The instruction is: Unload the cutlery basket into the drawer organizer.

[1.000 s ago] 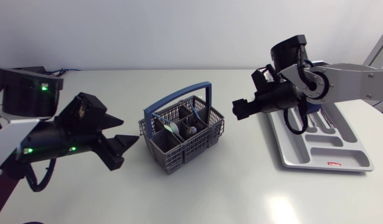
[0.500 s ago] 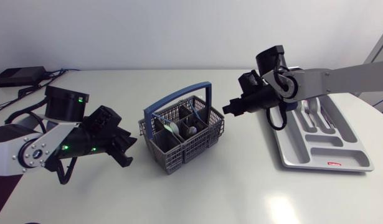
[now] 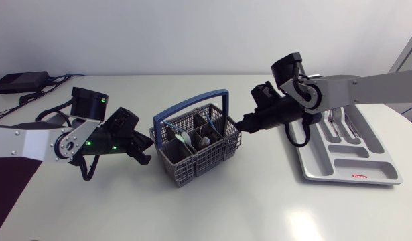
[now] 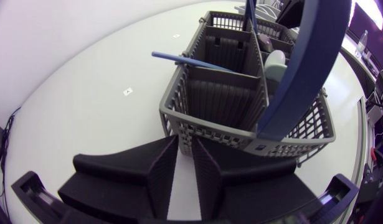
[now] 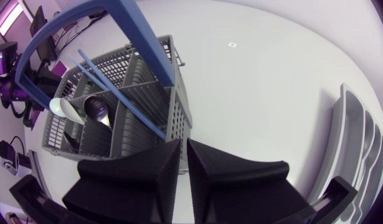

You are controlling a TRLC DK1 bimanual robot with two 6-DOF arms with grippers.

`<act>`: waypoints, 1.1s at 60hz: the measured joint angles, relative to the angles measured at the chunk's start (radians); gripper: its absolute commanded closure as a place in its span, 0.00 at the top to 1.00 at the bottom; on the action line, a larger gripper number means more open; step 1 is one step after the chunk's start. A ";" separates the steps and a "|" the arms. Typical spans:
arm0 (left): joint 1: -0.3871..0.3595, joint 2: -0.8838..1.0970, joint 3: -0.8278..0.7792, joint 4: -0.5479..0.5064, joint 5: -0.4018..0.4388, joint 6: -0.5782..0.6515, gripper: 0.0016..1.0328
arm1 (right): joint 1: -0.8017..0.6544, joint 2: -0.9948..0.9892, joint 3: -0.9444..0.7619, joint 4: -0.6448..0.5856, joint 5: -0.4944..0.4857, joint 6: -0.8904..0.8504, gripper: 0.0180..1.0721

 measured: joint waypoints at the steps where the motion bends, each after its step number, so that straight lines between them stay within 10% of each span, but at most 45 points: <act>1: 0.000 0.005 0.002 0.003 0.001 -0.001 0.19 | 0.001 -0.008 -0.008 0.000 -0.001 0.000 0.14; 44: 0.073 0.190 0.148 0.055 0.104 -0.010 0.20 | 0.185 -0.293 -0.256 -0.039 0.045 0.067 0.14; 66: 0.179 0.077 0.140 -0.086 0.180 -0.009 0.24 | 0.193 -0.344 -0.289 0.003 0.146 0.071 0.14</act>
